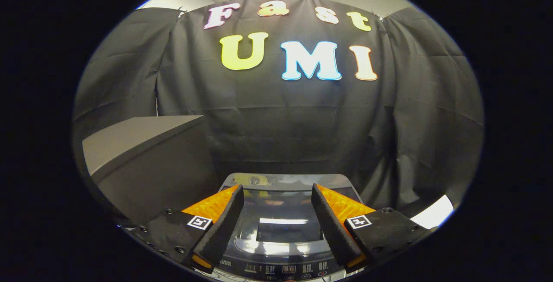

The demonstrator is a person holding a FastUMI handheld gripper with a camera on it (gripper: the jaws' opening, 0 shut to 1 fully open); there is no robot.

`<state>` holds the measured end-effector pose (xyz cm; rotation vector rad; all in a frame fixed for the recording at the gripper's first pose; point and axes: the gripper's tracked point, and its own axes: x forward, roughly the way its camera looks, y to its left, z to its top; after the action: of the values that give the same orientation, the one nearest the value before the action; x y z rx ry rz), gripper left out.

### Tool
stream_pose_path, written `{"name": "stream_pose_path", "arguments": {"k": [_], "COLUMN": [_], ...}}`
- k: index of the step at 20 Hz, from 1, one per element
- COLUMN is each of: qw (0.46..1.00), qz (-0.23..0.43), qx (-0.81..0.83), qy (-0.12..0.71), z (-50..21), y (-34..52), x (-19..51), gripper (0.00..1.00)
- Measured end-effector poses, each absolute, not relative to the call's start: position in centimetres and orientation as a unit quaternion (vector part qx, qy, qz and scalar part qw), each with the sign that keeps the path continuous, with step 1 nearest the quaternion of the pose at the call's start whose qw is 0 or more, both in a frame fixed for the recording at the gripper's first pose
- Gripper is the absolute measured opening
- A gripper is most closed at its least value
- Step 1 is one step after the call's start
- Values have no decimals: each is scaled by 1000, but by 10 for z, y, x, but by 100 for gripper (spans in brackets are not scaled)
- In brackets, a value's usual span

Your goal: Put the clothes into the washing machine and then close the washing machine lid.

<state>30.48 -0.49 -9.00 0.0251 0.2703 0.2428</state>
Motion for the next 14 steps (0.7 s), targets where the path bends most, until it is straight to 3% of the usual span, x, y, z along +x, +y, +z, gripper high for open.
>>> {"name": "stream_pose_path", "arguments": {"k": [9, 14], "qw": [983, 988], "qz": [133, 124], "qx": [-13, 4], "qy": [128, 95], "z": [-112, -80], "y": [-17, -35], "x": [149, 71], "gripper": [98, 99]}}
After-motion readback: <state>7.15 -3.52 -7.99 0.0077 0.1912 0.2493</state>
